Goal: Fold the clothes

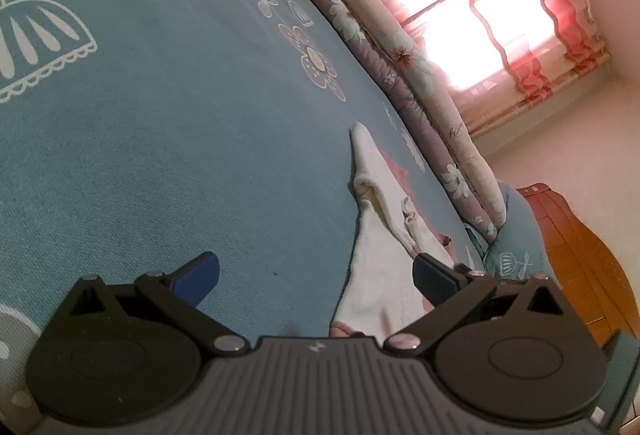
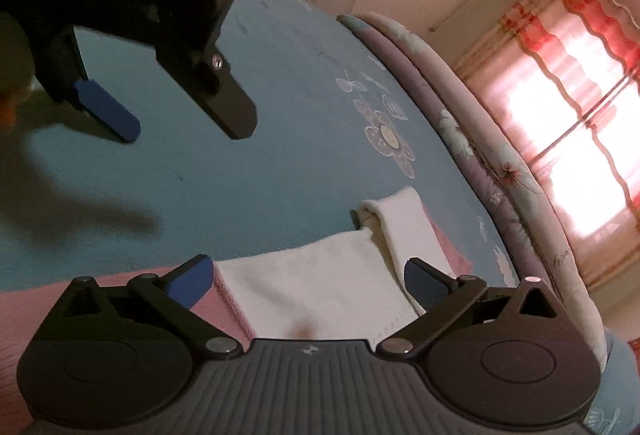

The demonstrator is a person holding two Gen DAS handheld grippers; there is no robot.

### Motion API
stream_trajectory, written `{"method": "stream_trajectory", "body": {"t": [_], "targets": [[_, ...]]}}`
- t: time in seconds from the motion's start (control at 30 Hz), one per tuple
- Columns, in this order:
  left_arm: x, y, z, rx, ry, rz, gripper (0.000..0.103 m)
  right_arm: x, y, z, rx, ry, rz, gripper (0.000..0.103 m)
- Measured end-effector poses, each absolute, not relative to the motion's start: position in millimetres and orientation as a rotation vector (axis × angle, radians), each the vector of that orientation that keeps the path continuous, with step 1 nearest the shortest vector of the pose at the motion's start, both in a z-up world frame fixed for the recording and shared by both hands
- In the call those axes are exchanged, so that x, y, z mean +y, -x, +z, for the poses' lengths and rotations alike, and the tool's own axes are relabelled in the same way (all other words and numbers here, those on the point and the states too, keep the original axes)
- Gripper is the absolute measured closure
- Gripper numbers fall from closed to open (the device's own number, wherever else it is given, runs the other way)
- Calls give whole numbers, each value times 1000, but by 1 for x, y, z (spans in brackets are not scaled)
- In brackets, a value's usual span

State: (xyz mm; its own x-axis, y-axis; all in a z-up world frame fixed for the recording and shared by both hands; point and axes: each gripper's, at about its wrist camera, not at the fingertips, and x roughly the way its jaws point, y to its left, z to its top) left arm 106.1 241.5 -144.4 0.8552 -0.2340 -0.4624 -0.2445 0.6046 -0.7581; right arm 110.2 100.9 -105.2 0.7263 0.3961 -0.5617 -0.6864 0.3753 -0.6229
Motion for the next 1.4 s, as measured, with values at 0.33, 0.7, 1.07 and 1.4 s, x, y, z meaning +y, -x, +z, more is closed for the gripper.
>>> {"method": "stream_trajectory", "body": {"t": [0.33,0.7,1.07,1.4], "targets": [[238,-109,-142,573,915,-10,1,93,-61,-106,505,913,789,0],[237,-107,-142,575,916,-27,1,76,-38,-104,567,861,743,0],[209,-113,-127,590,836,-151,1,2,-28,-84,615,649,519,0],[130,-128,-118,672,699,-344,1,-156,-76,-80,726,162,145,0]]}}
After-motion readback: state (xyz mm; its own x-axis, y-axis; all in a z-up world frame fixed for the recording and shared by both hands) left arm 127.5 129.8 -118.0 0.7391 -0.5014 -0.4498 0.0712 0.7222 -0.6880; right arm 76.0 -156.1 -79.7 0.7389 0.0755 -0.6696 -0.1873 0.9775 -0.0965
